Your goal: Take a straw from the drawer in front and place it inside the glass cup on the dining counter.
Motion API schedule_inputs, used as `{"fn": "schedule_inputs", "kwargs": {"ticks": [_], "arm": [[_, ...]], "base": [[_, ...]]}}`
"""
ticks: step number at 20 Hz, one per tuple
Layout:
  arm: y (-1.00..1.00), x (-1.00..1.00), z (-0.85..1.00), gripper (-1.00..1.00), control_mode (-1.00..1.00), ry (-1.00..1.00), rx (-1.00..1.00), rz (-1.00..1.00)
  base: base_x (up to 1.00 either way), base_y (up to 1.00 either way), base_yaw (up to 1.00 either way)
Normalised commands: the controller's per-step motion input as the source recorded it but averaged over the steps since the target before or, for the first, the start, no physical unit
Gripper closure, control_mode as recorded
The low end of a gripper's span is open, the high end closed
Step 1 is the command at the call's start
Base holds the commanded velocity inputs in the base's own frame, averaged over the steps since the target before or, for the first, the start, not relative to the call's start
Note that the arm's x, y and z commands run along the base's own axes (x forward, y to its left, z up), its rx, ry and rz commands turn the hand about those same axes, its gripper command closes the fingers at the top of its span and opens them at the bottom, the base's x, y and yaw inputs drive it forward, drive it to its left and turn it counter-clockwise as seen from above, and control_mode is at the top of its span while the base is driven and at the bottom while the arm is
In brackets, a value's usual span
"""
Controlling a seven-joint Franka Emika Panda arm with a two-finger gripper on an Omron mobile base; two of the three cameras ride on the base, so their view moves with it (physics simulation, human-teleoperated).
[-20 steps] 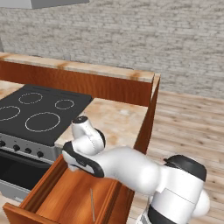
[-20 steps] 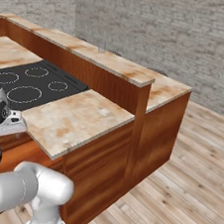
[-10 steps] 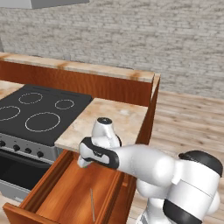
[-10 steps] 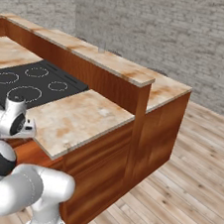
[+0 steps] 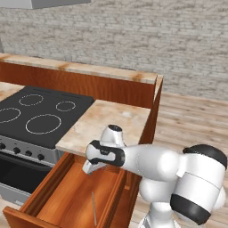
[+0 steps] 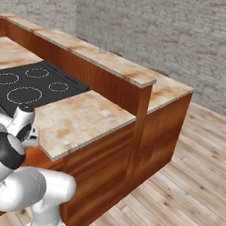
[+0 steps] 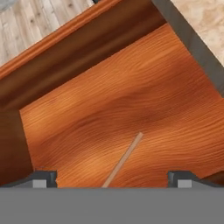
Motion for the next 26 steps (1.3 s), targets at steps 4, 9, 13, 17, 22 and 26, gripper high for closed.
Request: {"fn": "schedule_inputs", "kwargs": {"ticks": [4,9,13,17,22,26], "arm": [[0.00,0.00,-0.04,-1.00,-1.00,0.20,0.00,0.00],[0.02,0.00,-0.19,-1.00,-1.00,0.19,-0.01,-0.02],[0.25,0.00,-0.32,-1.00,-1.00,0.05,-0.11,-0.06],[0.29,0.00,-0.29,-1.00,-1.00,0.00,-0.18,-0.09],[0.05,0.00,-0.17,-1.00,-1.00,0.01,-0.12,-0.09],[0.00,0.00,-0.19,-1.00,-1.00,0.05,-0.10,-0.09]], "base": [[0.00,0.00,0.00],[0.00,0.00,0.00],[0.00,0.00,0.00],[0.00,0.00,0.00],[0.00,0.00,0.00],[0.00,0.00,0.00]]}}
